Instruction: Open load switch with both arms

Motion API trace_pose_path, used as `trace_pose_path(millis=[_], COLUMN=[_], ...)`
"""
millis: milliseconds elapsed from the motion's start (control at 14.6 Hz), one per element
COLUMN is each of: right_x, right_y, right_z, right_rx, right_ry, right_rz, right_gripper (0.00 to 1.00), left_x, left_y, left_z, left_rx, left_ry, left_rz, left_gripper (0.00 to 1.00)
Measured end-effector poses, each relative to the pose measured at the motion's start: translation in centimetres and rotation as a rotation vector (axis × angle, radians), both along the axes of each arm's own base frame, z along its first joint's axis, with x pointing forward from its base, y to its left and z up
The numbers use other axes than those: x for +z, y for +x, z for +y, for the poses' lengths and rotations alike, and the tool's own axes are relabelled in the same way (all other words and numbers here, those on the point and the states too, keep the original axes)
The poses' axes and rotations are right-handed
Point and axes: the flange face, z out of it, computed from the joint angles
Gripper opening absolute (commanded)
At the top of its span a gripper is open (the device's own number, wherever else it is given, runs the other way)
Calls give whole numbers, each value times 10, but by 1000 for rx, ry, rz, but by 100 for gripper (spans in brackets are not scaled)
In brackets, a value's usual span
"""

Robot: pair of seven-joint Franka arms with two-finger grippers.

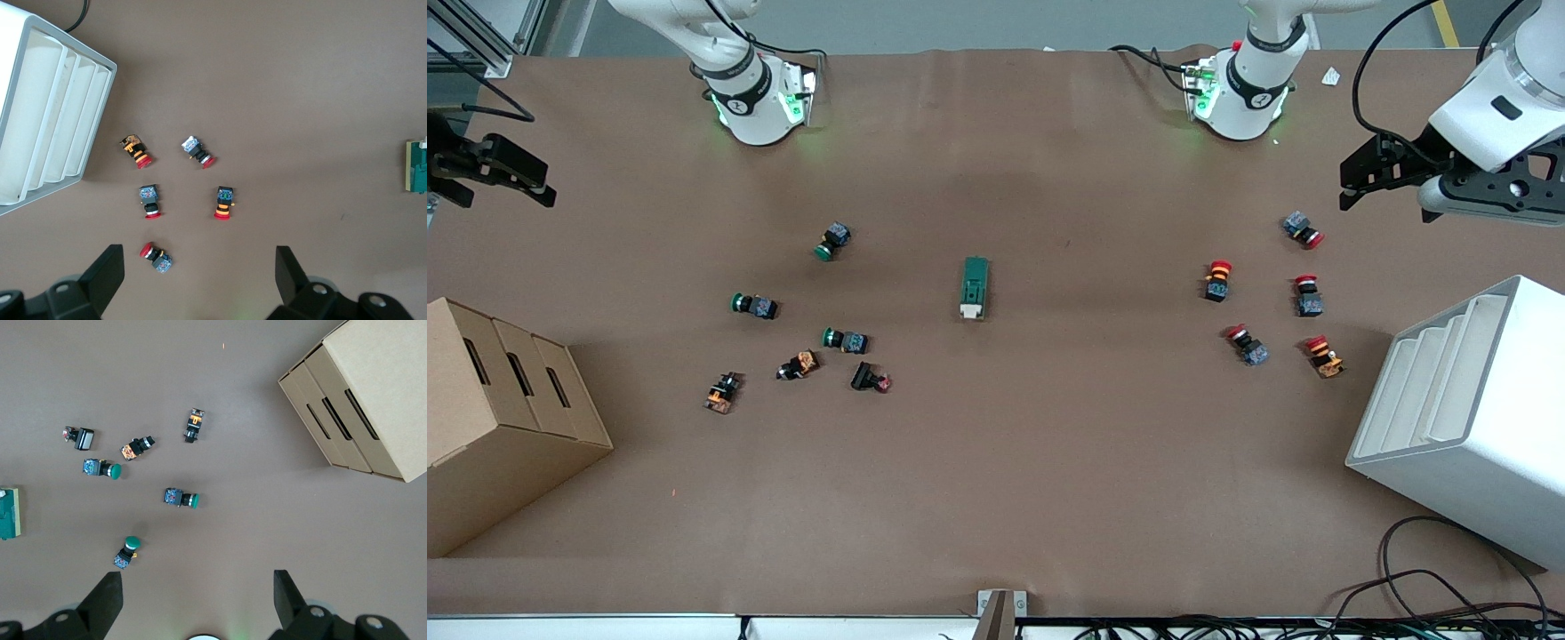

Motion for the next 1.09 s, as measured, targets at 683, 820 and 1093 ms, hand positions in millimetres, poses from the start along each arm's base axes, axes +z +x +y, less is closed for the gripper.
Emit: trace_pose_path(millis=[683,820,1093], right_x=[1,1,5], right_y=[1,1,1], right_z=[0,0,-1], right_rx=[5,5,3], right_ry=[0,0,0], right_rz=[-7,-10,-21], right_gripper=[100,100,100], left_x=[-7,-21,-70], left_y=[2,5,1], left_z=[-41,-86,-193], left_rx=[-72,-111,-89], left_ry=[-5,-16,-64], left_rz=[-20,-35,-21], left_gripper=[100,100,100])
